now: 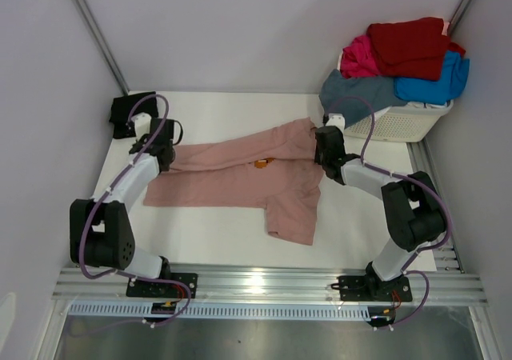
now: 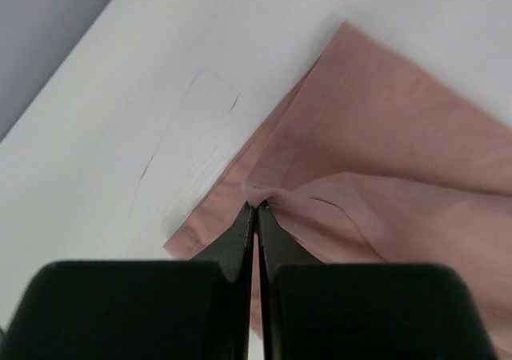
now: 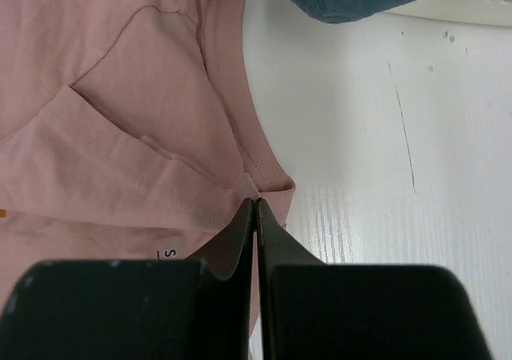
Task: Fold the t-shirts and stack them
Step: Fold the flattened tshirt in 1/3 of the way
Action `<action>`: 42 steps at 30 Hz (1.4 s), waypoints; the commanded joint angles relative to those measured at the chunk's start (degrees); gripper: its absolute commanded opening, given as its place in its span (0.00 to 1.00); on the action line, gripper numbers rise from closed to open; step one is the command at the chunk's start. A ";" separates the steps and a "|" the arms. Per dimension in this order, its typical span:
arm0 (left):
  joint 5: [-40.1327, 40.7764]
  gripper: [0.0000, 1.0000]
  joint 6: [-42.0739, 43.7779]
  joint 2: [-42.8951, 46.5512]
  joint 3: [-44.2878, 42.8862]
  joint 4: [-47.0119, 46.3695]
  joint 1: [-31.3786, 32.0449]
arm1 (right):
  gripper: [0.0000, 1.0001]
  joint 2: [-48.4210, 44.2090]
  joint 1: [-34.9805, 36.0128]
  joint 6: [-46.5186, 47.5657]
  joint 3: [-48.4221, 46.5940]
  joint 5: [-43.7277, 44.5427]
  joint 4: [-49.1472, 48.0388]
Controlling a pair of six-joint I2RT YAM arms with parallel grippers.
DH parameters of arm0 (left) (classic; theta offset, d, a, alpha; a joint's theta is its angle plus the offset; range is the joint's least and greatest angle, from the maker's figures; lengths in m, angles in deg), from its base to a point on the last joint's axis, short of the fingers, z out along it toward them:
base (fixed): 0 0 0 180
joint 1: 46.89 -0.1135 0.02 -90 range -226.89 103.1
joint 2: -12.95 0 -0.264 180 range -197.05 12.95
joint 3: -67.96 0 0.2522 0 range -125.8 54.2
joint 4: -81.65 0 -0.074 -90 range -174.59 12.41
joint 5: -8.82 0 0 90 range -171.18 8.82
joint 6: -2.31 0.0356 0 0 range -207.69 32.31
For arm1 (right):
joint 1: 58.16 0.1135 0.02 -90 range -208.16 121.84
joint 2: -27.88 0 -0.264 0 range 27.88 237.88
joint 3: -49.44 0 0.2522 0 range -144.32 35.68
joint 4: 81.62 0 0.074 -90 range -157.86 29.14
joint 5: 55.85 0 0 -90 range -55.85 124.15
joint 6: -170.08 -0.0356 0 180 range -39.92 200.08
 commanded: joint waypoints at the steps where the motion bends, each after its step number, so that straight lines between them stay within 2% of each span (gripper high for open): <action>1: -1.24 0.01 8.17 -1.53 -8.63 -10.48 -0.51 | 0.00 -1.63 1.32 -1.21 -0.31 0.55 -1.61; 2: -0.71 0.01 9.42 -3.12 -10.58 -10.58 -0.51 | 0.00 -2.07 1.76 -0.95 -0.22 0.64 -1.61; 5: -0.70 0.00 15.74 -9.61 -27.07 -9.62 -0.51 | 0.00 -2.42 2.99 0.37 0.04 1.78 -0.91; 6: -2.36 0.00 18.11 -10.16 -28.69 -11.27 -0.51 | 0.00 -2.77 2.99 0.46 0.22 1.96 -0.82; 7: -6.12 0.00 23.44 -9.99 -27.31 -14.33 -0.34 | 0.00 -2.86 2.99 0.64 0.57 2.13 -0.91; 8: -6.42 0.00 25.49 -8.60 -25.21 -23.50 -0.25 | 0.00 -3.04 2.99 0.73 1.18 2.22 -1.17; 10: -5.11 0.00 24.22 -7.88 -18.72 -29.90 -2.16 | 0.00 -3.21 2.91 0.82 1.80 2.57 -1.43; 11: -6.15 0.00 21.50 -8.05 -18.34 -25.14 -3.57 | 0.00 -3.21 2.99 0.81 2.06 2.49 -1.70; 13: -9.48 0.00 14.74 -8.84 -15.80 -21.76 -7.52 | 0.00 -3.30 2.99 0.90 2.77 2.40 -2.13; 18: -7.57 0.00 11.11 -10.51 -11.84 -12.37 -8.69 | 0.00 -2.51 2.91 0.73 2.51 2.57 -2.93; 21: -6.25 0.00 9.79 -11.13 -9.38 -9.90 -8.77 | 0.00 -1.81 2.91 0.20 1.98 2.22 -3.28; 23: -5.90 0.00 8.64 -12.62 -10.42 -6.90 -8.77 | 0.00 -1.46 2.99 -0.24 1.28 1.96 -2.93; 30: -9.66 0.00 7.76 -9.99 -10.07 -6.37 -8.69 | 0.00 -1.90 2.91 0.20 0.31 2.31 -2.58; 35: -12.57 0.01 6.01 -9.03 -11.39 -2.33 -8.69 | 0.00 -0.06 2.91 -0.41 -1.44 2.40 -1.79; 42: -13.11 0.00 3.63 -4.46 -4.01 -4.43 -8.68 | 0.00 2.67 3.08 -2.35 -1.63 2.13 0.15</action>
